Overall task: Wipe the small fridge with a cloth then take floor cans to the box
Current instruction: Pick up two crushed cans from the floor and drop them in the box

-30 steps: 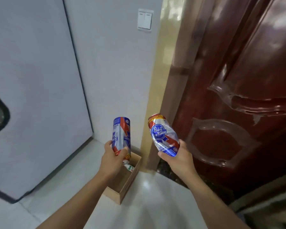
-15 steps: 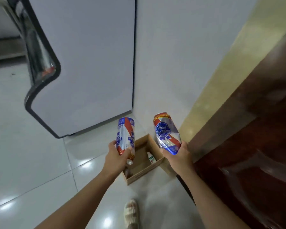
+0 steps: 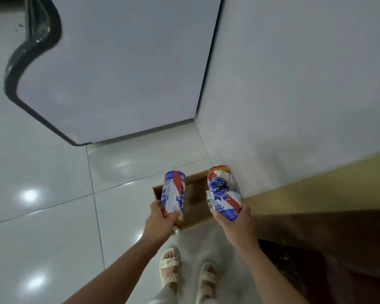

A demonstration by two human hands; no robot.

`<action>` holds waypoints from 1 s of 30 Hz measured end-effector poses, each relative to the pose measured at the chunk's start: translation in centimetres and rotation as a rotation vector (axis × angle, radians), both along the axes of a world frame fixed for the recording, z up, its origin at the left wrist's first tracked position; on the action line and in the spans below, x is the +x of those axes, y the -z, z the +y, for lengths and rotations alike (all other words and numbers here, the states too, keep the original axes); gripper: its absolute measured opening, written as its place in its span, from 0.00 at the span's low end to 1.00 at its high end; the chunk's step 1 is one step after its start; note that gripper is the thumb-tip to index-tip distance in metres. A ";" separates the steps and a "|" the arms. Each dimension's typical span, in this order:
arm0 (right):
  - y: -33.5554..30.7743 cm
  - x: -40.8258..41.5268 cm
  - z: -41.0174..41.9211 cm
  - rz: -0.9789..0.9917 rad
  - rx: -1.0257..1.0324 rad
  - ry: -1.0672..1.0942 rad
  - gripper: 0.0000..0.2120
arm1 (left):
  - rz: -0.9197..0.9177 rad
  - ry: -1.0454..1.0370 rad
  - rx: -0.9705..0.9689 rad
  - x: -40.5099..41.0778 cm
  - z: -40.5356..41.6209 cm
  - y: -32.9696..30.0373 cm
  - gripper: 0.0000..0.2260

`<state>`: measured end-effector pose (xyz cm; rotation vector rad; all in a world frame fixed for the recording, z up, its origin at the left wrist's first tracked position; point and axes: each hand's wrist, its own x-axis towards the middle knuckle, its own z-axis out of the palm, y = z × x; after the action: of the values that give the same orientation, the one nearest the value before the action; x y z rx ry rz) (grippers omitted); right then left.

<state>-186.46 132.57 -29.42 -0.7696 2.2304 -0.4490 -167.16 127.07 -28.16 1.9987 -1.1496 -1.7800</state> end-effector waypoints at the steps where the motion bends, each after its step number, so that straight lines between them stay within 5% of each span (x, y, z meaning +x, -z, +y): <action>1: 1.3 -0.1 -0.4 -0.011 0.025 -0.009 0.41 | -0.013 -0.008 0.024 -0.4 -0.1 1.4 0.26; 9: 12.5 -2.4 -3.6 -0.057 0.171 -0.090 0.42 | -0.051 -0.091 0.169 -3.8 -1.0 12.6 0.26; 20: 35.8 -6.0 -8.2 0.014 0.418 -0.293 0.43 | -0.134 -0.168 0.284 -9.6 -2.7 35.8 0.28; 30: 50.1 -6.4 -10.7 -0.037 0.498 -0.205 0.46 | -0.223 -0.171 0.266 -11.2 -3.7 50.6 0.28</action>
<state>-192.83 121.91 -79.56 -0.6996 2.0734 0.1878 -178.38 123.35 -78.76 2.4189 -0.7994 -1.7335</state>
